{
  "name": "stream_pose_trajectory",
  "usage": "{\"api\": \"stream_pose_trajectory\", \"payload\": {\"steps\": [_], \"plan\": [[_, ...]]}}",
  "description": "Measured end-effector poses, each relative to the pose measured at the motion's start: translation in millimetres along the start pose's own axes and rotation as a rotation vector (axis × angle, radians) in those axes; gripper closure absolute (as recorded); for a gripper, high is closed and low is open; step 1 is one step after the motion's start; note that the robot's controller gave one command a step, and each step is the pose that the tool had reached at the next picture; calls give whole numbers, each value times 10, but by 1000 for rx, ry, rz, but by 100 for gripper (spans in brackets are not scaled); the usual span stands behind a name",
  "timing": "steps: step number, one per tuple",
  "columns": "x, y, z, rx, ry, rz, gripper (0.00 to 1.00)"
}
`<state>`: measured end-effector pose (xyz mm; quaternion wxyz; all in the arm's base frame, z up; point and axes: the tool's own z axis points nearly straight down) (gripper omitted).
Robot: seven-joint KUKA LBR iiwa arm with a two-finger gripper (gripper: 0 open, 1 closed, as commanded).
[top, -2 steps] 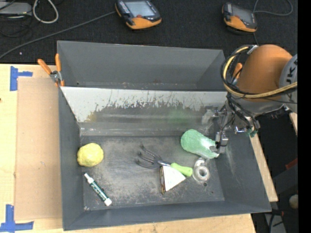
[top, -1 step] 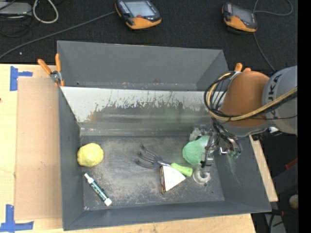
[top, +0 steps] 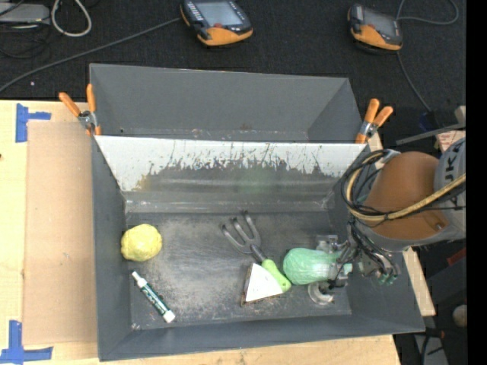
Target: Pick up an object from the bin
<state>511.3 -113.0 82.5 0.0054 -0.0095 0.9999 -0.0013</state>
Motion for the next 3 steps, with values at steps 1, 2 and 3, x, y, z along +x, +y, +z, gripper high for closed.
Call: {"api": "stream_pose_trajectory", "payload": {"steps": [1, 2, 3], "plan": [[-1, 1, -1, 0, 0, -1, 100], [55, 41, -636, -2, 6, -21, 100], [19, 153, -1397, -3, 9, 13, 100]]}}
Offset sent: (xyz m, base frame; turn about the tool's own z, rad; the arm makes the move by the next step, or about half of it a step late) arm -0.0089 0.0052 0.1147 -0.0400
